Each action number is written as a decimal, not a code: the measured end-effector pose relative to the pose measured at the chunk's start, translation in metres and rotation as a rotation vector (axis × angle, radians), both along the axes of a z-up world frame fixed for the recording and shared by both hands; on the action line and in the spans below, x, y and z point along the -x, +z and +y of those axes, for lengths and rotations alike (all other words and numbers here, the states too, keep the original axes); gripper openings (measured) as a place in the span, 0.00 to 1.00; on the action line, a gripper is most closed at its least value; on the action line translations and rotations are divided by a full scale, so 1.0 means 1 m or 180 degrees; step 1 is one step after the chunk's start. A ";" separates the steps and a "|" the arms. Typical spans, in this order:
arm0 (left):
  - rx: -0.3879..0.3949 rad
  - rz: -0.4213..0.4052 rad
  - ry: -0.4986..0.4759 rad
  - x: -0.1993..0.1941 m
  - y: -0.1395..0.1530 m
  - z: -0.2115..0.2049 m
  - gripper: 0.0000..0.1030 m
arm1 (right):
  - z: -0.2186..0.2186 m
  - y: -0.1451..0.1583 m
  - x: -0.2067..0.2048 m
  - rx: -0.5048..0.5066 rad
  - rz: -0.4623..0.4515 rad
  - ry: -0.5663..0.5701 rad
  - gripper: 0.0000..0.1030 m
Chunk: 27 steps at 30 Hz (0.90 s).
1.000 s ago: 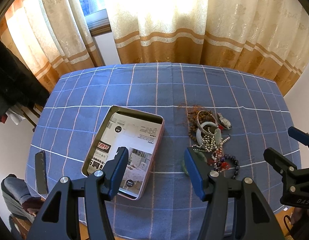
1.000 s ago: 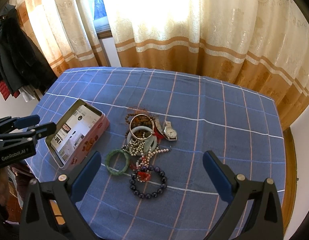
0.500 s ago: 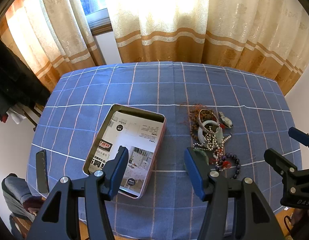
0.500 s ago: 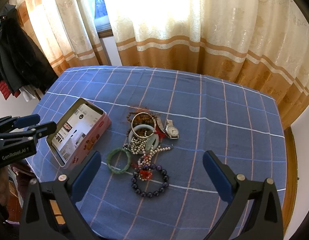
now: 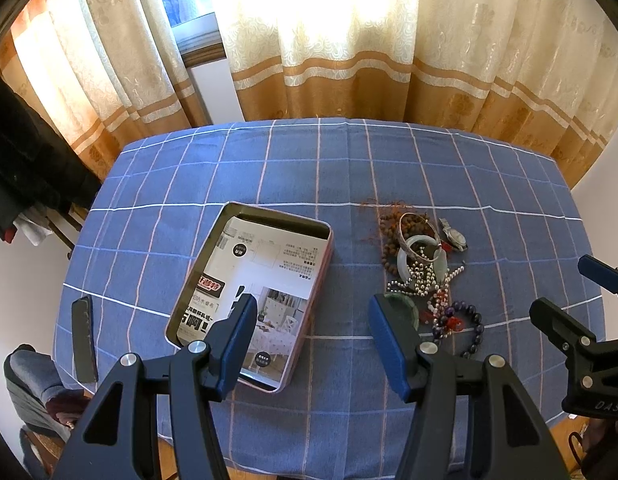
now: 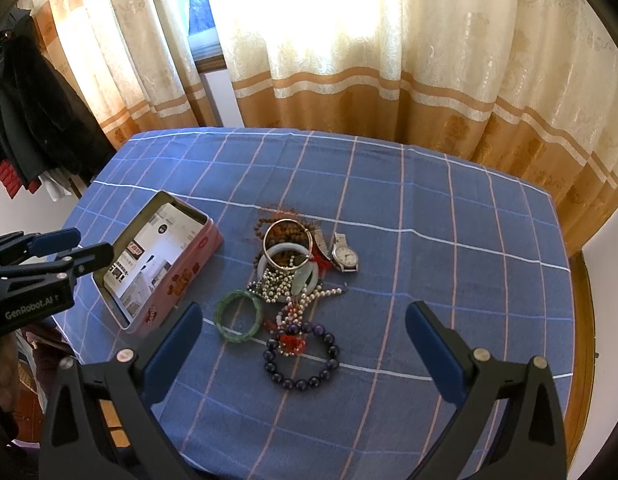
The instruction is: Organize jewelry
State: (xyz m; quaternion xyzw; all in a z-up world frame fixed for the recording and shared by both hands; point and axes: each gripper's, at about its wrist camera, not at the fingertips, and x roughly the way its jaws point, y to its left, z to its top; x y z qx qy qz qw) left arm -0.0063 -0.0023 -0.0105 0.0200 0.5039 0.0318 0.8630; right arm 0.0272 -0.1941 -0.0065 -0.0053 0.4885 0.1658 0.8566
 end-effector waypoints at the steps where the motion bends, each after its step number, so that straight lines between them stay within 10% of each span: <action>1: 0.0001 0.0003 -0.0002 0.000 0.000 0.000 0.57 | 0.000 0.000 0.000 0.0001 0.0005 -0.0006 1.00; 27: 0.0028 0.0320 -0.0077 -0.018 -0.034 -0.008 0.57 | -0.015 -0.034 -0.009 0.0064 0.0269 -0.0053 1.00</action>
